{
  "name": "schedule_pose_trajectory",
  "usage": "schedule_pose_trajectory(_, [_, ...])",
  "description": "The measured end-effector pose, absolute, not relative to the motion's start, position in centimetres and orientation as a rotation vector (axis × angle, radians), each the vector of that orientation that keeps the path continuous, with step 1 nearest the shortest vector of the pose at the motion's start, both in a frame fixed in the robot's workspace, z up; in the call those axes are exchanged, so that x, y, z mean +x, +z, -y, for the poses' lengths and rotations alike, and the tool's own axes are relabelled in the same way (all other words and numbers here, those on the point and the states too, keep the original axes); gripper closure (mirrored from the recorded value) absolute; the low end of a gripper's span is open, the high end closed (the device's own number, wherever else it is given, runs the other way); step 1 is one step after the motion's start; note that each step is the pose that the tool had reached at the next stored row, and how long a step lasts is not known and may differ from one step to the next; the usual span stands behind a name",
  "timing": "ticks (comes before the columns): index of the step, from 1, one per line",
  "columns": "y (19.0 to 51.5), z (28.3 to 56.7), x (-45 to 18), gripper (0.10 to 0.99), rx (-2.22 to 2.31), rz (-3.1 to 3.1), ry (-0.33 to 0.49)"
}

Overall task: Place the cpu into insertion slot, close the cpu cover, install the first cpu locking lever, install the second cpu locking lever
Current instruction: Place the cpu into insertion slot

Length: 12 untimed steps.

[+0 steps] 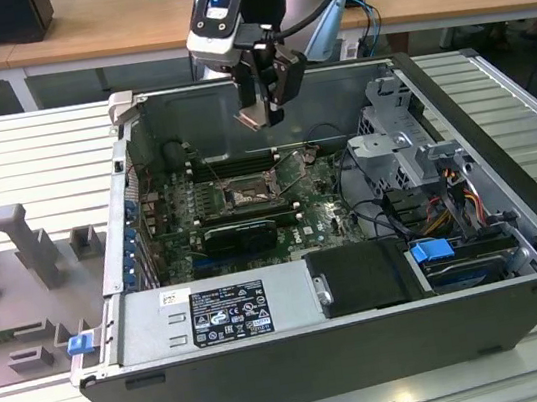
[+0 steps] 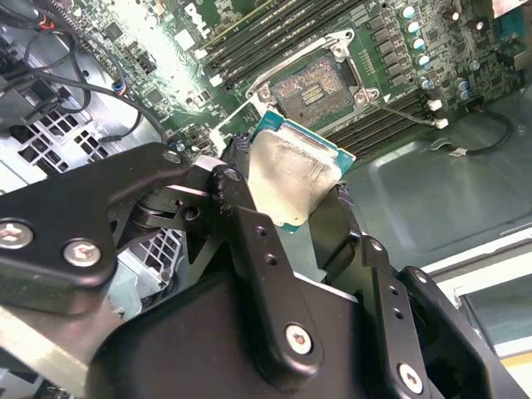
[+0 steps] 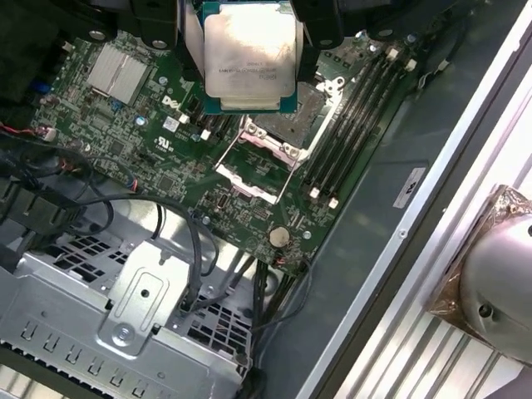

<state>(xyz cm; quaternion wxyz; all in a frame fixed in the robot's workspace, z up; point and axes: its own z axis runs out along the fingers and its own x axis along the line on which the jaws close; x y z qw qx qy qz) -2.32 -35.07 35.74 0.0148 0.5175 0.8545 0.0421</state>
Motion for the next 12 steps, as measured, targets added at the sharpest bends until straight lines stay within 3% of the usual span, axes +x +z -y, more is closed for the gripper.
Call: schedule_pose_trajectory(12, [35.36, 35.07, -2.48, 0.561, 1.803, -2.525, 0.127])
